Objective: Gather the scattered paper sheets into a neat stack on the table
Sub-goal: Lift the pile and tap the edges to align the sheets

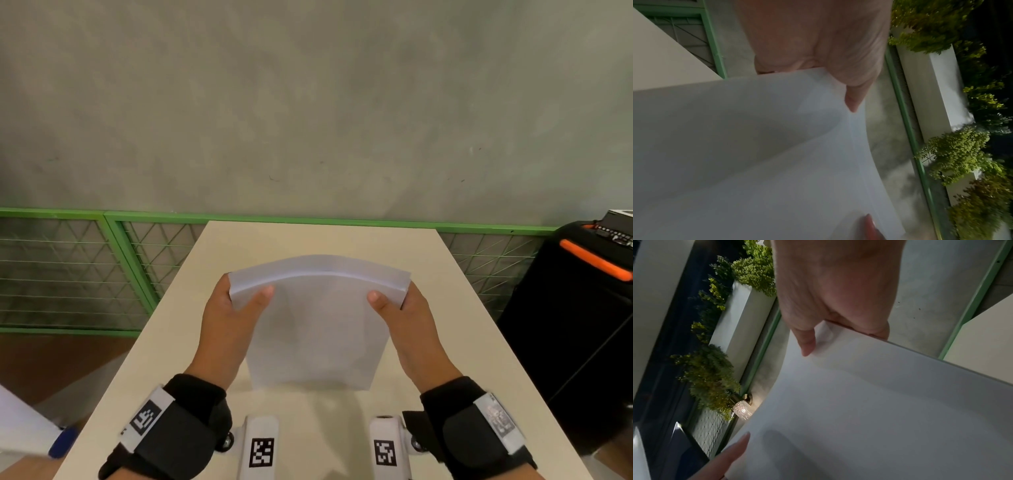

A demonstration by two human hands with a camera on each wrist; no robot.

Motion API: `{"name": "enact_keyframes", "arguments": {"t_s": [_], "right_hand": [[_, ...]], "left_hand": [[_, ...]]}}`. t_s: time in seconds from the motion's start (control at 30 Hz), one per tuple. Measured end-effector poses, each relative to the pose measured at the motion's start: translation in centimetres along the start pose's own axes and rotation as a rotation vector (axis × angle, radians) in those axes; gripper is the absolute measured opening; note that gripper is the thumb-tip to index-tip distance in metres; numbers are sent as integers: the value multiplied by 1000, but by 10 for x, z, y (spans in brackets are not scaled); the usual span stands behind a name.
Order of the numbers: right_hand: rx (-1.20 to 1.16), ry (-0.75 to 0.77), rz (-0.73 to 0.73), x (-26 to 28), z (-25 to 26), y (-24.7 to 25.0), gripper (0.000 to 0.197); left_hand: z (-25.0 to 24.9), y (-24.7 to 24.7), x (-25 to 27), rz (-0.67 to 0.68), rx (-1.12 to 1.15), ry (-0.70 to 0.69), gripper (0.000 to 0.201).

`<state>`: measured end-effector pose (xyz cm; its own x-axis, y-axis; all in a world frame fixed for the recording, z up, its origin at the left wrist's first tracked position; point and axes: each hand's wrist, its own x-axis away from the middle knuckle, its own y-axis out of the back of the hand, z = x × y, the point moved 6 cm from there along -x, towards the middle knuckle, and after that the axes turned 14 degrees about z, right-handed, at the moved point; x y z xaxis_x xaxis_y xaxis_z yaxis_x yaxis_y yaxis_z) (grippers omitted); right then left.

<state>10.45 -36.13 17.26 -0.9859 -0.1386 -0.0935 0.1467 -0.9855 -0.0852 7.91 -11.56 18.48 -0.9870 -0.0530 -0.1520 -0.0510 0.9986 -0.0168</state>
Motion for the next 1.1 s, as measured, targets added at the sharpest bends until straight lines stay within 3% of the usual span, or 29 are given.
{"name": "enact_keyframes", "arguments": {"t_s": [0.13, 0.3, 0.47, 0.6, 0.77, 0.83, 0.9, 1.0, 1.1], "right_hand": [[-38, 47, 40, -1, 3, -2, 51], [-177, 86, 29, -7, 14, -1, 32], [-170, 98, 9, -14, 16, -1, 54], [-126, 87, 59, -15, 12, -1, 30], [-42, -39, 92, -8, -24, 2, 80], [-11, -103, 51, -5, -39, 3, 53], [15, -125, 11, -3, -44, 4, 24], [42, -135, -16, -3, -38, -1, 17], [26, -98, -57, -3, -23, -4, 16]], "left_hand": [[-5, -1, -3, -37, 94, -8, 12], [-11, -2, -11, -122, 173, 13, 25], [-7, 1, -17, -170, 217, 53, 27], [-6, 1, -18, -157, 199, 32, 22], [4, 0, -11, -70, 95, 2, 9], [20, 0, -6, 0, 96, 16, 29], [32, -1, 0, 34, 104, 62, 32], [35, -2, 4, 8, 44, 92, 18], [23, 1, 1, -45, 59, 63, 19]]}}
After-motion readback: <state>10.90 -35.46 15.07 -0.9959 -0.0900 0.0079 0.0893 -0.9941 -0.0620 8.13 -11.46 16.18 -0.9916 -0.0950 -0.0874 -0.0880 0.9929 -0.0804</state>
